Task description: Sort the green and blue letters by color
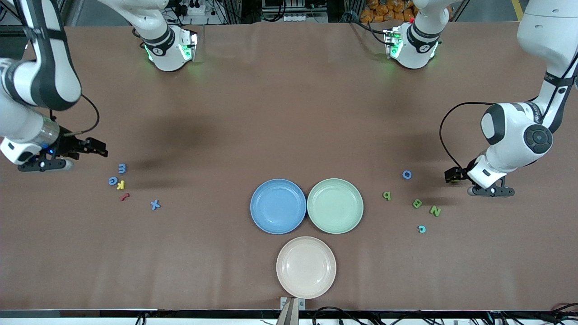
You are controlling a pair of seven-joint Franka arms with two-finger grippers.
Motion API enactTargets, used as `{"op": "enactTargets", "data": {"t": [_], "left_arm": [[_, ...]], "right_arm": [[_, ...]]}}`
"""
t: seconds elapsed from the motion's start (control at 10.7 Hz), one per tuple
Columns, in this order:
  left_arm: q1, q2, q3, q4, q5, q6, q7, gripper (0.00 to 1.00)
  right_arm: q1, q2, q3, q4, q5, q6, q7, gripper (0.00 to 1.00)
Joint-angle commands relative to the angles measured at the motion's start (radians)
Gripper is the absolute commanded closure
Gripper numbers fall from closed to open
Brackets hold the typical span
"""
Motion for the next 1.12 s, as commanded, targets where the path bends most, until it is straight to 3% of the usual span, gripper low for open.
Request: {"op": "enactTargets", "data": {"t": [0.0,0.19,0.37,0.65,0.84,1.03], "left_arm": [[0.026,0.033,-0.004,-0.018,0.018,0.061,0.028,0.0],[0.028,0.036,-0.004,-0.037,0.017,0.079,0.028,0.0],[0.029,0.052,-0.004,-0.055,0.017,0.112,0.028,0.0],[0.045,0.062,-0.004,-0.055,0.02,0.115,0.058,0.0],[0.065,0.067,-0.004,-0.057,0.02,0.115,0.077,0.07],[0.065,0.067,-0.004,-0.06,0.02,0.115,0.08,0.21]], "right_arm": [[-0.071,0.046,0.007,-0.11,-0.042,0.191,-0.058,0.0],[-0.087,0.063,0.005,-0.193,-0.042,0.348,-0.061,0.0],[-0.088,0.089,0.005,-0.198,-0.042,0.378,-0.052,0.0],[-0.143,0.172,0.004,-0.209,-0.042,0.528,-0.052,0.0],[-0.169,0.202,0.007,-0.209,-0.027,0.53,-0.041,0.0],[-0.159,0.219,0.008,-0.204,-0.019,0.53,-0.04,0.0]]}}
